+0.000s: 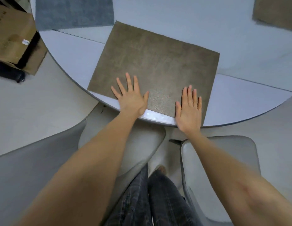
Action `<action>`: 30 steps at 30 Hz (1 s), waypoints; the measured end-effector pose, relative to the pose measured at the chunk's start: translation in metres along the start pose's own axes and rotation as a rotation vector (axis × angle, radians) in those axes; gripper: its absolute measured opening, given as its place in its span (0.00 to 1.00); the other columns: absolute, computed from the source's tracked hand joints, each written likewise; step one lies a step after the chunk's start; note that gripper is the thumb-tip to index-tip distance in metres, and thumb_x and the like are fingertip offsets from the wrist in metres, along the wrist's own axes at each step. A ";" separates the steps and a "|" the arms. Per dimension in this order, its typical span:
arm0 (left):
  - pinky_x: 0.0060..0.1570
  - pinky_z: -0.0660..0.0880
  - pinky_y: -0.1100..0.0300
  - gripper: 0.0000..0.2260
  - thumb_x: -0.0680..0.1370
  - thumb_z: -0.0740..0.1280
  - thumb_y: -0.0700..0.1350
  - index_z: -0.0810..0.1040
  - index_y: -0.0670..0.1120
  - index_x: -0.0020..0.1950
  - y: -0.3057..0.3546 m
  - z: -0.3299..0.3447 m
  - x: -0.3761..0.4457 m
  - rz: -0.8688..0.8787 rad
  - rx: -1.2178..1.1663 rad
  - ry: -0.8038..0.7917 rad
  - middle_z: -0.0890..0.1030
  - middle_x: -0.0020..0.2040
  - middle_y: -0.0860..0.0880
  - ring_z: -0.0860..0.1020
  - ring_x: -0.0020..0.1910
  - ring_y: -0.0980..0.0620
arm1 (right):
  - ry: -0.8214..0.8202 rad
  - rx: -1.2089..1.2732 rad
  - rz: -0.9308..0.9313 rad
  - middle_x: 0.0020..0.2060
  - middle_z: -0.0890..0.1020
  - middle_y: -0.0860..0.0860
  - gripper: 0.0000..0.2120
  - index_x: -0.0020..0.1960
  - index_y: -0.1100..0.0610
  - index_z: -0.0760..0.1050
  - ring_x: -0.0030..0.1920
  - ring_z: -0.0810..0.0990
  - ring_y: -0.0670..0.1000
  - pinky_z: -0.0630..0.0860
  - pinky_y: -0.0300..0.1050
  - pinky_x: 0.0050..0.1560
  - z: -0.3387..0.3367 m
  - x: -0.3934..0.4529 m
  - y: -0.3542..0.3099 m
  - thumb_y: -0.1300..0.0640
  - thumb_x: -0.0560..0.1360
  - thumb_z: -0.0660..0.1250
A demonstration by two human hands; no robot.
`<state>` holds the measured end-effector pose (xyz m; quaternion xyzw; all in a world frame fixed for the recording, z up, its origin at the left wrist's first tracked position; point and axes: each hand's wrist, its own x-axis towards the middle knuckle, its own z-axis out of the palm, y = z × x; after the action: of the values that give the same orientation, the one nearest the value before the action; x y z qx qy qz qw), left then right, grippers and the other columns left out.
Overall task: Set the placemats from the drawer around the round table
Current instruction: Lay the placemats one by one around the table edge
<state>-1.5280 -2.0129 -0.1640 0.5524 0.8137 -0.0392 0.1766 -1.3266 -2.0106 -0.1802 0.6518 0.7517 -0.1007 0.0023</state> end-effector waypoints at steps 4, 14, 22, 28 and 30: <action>0.72 0.39 0.34 0.37 0.80 0.48 0.65 0.40 0.42 0.79 0.042 0.004 -0.010 0.116 0.036 0.020 0.39 0.78 0.41 0.38 0.77 0.39 | -0.034 0.018 0.028 0.78 0.48 0.56 0.28 0.78 0.59 0.45 0.78 0.45 0.54 0.42 0.51 0.77 -0.005 -0.029 0.035 0.47 0.82 0.43; 0.70 0.36 0.33 0.35 0.78 0.43 0.68 0.38 0.51 0.79 0.057 0.033 -0.016 0.308 0.094 0.045 0.36 0.78 0.46 0.36 0.77 0.40 | -0.016 0.001 -0.151 0.78 0.48 0.55 0.29 0.78 0.60 0.46 0.78 0.44 0.51 0.43 0.48 0.77 0.004 -0.029 0.033 0.47 0.82 0.45; 0.70 0.35 0.33 0.35 0.78 0.43 0.68 0.37 0.53 0.78 0.060 0.025 -0.019 0.303 0.091 0.004 0.35 0.78 0.48 0.35 0.77 0.42 | -0.014 0.118 -0.162 0.78 0.48 0.55 0.28 0.78 0.61 0.46 0.78 0.45 0.50 0.41 0.46 0.77 -0.031 -0.024 0.042 0.47 0.82 0.42; 0.72 0.44 0.34 0.31 0.79 0.54 0.63 0.50 0.54 0.78 0.062 0.001 -0.017 0.289 0.096 -0.042 0.48 0.79 0.46 0.47 0.77 0.40 | -0.149 -0.042 -0.210 0.77 0.42 0.51 0.29 0.77 0.57 0.40 0.76 0.38 0.47 0.36 0.44 0.76 -0.012 -0.044 0.071 0.43 0.82 0.39; 0.72 0.49 0.34 0.27 0.78 0.61 0.59 0.63 0.50 0.74 0.074 -0.022 -0.008 0.292 0.082 -0.077 0.60 0.74 0.42 0.58 0.73 0.38 | -0.148 -0.100 -0.266 0.78 0.45 0.52 0.33 0.77 0.57 0.41 0.77 0.40 0.48 0.35 0.45 0.75 -0.023 -0.050 0.094 0.40 0.79 0.29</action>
<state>-1.4633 -1.9853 -0.1313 0.6696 0.7151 -0.0674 0.1890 -1.2236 -2.0433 -0.1645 0.5362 0.8333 -0.1103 0.0770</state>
